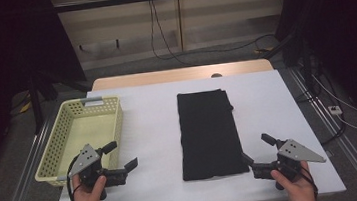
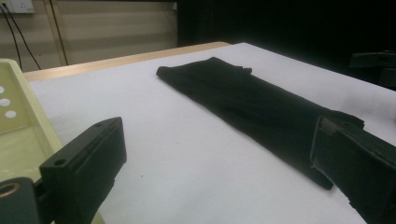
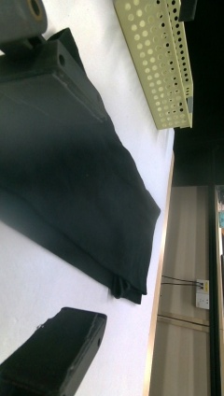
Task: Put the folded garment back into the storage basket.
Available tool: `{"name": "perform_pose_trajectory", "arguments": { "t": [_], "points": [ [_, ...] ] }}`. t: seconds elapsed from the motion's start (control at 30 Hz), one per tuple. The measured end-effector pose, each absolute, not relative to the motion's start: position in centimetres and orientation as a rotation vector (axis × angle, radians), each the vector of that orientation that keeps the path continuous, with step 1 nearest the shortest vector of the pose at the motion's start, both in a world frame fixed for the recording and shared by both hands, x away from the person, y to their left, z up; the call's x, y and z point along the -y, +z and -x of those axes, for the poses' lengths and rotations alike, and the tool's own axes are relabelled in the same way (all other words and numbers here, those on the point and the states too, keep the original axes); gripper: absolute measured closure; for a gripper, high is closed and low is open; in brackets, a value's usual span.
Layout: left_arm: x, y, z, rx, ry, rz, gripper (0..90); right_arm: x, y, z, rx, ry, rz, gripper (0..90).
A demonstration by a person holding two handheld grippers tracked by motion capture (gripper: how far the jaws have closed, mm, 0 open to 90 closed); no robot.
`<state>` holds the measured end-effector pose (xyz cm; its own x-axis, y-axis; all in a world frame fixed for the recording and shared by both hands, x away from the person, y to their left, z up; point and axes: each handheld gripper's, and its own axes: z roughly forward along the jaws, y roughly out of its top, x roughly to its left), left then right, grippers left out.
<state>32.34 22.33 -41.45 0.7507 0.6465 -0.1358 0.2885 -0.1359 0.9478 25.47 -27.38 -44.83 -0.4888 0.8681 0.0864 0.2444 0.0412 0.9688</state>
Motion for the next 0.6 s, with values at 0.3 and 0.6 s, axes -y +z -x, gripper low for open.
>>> {"name": "perform_pose_trajectory", "arguments": {
  "t": [0.3, 0.6],
  "points": [
    [-21.4, -40.9, -32.6, -0.728, 0.360, -1.738, 3.7, 27.3, -44.8, -25.5, -1.796, 1.498, -1.109, 4.0],
    [-20.7, -40.4, -33.3, -0.756, 0.340, -1.726, 3.6, 26.4, -44.7, -25.9, -1.901, 1.526, -1.074, 4.1]
  ]
}}
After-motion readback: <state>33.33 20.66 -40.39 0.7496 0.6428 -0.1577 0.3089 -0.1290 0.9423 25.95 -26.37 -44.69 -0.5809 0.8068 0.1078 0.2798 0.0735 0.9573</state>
